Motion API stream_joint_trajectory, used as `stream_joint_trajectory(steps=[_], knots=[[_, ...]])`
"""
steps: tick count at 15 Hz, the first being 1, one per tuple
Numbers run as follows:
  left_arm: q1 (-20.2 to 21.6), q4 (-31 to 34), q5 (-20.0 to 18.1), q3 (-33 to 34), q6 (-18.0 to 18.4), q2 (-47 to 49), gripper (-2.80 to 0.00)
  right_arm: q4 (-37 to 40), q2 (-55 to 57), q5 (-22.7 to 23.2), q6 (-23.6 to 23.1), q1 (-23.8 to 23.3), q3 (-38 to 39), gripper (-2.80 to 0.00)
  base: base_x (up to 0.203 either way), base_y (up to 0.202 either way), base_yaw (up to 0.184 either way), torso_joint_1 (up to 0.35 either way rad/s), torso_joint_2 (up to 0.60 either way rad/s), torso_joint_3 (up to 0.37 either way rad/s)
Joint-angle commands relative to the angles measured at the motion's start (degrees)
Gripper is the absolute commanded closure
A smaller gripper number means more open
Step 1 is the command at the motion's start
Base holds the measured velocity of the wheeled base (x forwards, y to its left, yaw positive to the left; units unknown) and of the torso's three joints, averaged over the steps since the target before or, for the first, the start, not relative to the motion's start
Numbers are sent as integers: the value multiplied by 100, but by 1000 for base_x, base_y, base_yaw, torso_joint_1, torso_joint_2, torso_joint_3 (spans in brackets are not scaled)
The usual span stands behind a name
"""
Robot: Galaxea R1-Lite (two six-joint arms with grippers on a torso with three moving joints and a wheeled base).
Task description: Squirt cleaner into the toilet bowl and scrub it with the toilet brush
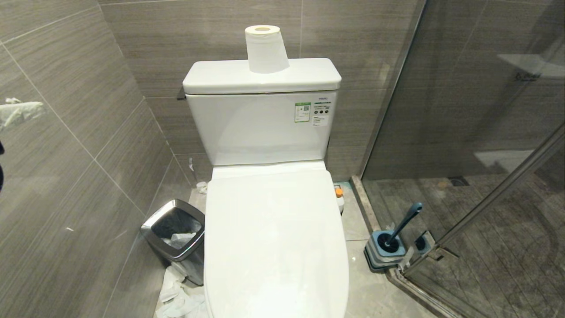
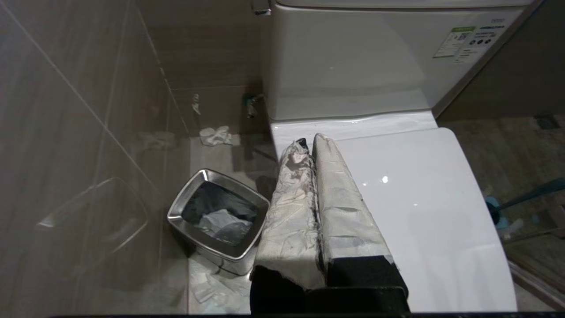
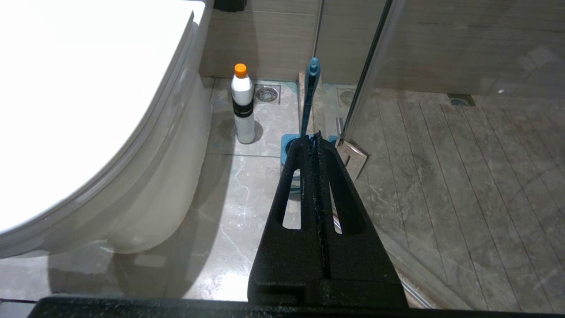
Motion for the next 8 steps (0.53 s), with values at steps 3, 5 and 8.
stream_joint_trajectory(steps=[3,5,8], knots=[[163,4,235,-84,640,-424,0,-2,9,4,-3,0,1,0,0,0,0,0,0,0],[163,88,589,-284,688,-531,0,-2,9,4,-3,0,1,0,0,0,0,0,0,0],[163,780,677,-412,703,-1131,0,-2,9,4,-3,0,1,0,0,0,0,0,0,0]])
